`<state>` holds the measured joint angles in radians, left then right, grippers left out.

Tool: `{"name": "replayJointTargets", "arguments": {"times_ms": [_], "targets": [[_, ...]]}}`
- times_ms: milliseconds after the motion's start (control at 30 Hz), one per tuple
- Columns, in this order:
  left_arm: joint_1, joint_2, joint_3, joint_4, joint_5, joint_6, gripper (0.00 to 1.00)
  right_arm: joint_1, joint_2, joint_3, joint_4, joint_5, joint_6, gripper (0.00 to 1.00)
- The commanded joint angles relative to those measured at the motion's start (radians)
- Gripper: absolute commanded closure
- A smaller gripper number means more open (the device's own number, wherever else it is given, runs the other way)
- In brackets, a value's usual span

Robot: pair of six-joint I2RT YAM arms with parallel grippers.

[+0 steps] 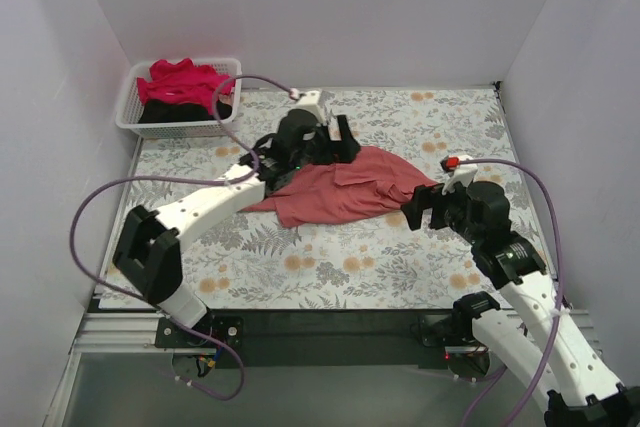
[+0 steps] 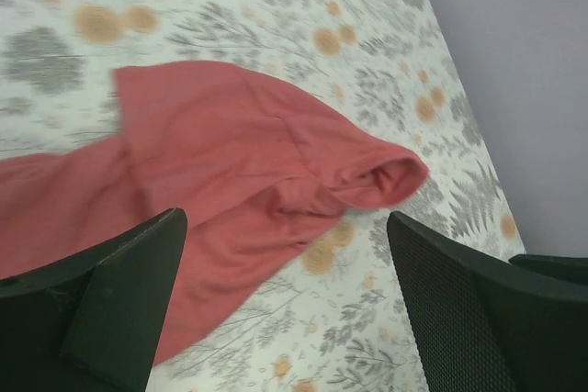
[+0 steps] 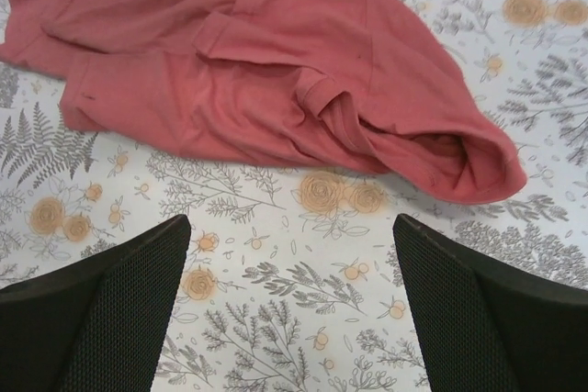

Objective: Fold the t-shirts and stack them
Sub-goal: Move the tshirt to the center of the board

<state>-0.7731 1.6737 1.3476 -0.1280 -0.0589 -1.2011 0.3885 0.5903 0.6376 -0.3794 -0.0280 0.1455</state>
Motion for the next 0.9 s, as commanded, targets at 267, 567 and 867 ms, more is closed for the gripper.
{"name": "replayJointTargets", "arguments": {"times_ms": [267,567,867], "targets": [[0.412,-0.38,-0.455,-0.272,-0.032,-0.035,0.1,0.053,0.593,0.255,0.099,-0.142,0.028,0.3],[0.423,-0.41,-0.542,-0.297,-0.125,0.044,0.1,0.291,1.055,0.591,0.12,0.083,-0.24,0.36],[0.426,-0.436,-0.559,-0.297,-0.165,0.061,0.11,0.388,1.331,0.761,0.12,0.302,-0.319,0.43]]}}
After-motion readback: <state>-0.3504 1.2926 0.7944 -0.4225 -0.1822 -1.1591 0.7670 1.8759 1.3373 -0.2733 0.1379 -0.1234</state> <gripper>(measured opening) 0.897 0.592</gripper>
